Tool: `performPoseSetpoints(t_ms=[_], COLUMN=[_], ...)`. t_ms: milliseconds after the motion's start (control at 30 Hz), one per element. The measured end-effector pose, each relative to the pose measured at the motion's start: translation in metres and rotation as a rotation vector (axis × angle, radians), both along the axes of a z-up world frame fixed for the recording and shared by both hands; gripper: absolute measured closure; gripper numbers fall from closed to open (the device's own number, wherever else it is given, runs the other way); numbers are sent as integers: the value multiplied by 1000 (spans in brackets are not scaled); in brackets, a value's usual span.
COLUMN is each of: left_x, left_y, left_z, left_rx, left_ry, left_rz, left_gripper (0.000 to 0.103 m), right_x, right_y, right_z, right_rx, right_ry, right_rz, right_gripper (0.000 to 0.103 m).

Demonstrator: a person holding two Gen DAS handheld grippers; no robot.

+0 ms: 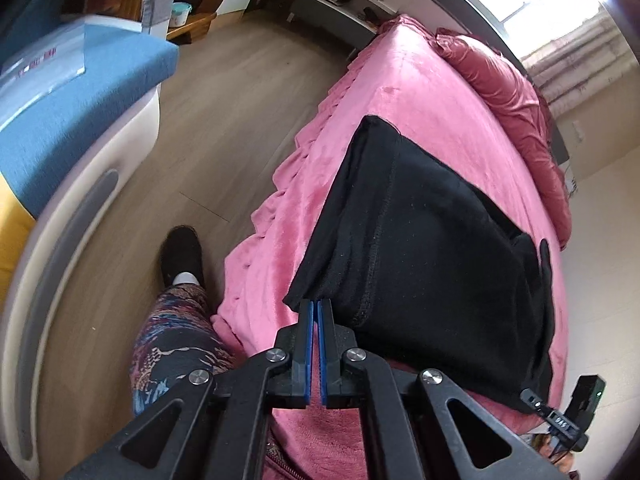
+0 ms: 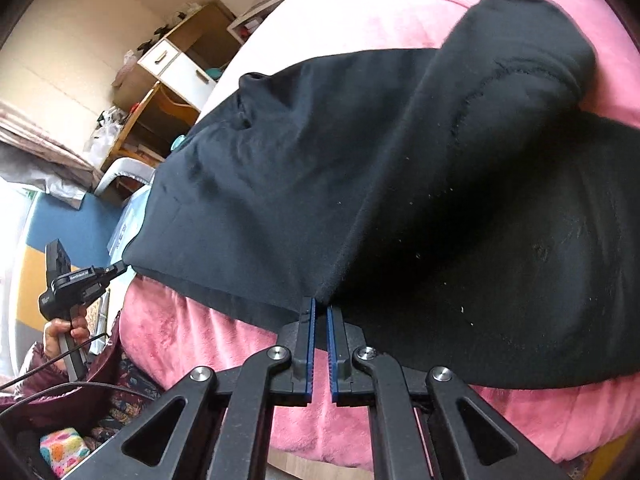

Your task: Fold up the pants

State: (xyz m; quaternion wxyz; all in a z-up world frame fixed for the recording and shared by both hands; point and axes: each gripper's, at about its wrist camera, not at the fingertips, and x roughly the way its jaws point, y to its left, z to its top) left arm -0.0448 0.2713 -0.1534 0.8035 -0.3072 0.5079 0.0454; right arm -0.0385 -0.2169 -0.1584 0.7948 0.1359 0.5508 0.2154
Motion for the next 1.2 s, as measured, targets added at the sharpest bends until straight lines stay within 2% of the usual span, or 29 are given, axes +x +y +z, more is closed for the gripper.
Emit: performPoseSetpoints(t_ms=[200,267,333,400,467,533,600,633,667,733,800,967,1067,1200], left_x=[-4,-6,-8,-5,1,10,23,27,33,42,50,59,59,62], left_y=[1,4,4,-2,-16,-40,-75,-86,-108,-133,-163,-226,-247,-258], left_z=[-7,-2,18,35,51,63,67,66,64,58,49,32,21,10], left_rx=[56,64,126,153,170,165,153,151,147,134,88,115,121,115], left_ry=[83,72,30,-29,-87,-150,-180,-187,-196,-196,-186,-160,-128,-86], left_rz=[27,48,67,53,5,-86,-219,-258,-333,-409,-493,-681,-744,-769], left_gripper=[103,102,99,94,89,82,79,79,79,79,78,78,77,77], right_x=[-1,-2,-3,-4,-2,5,22,30,46,74,107,198,248,299], right_y=[-3,-9,-19,-30,-45,-65,-88,-95,-106,-119,-127,-134,-132,-130], right_z=[-26,-24,-17,-6,10,28,51,59,69,79,83,75,64,40], right_rx=[-23,19,54,29,9,-18,-47,-65,-100,-138,-181,-247,-300,-367], right_ry=[75,76,80,65,33,-10,-71,-97,-129,-157,-164,-116,-77,-6], right_rz=[13,-2,-8,-1,-14,-60,-128,-159,-209,-280,-328,-435,-478,-535], right_gripper=[103,102,101,99,95,79,54,51,51,51,51,51,50,46])
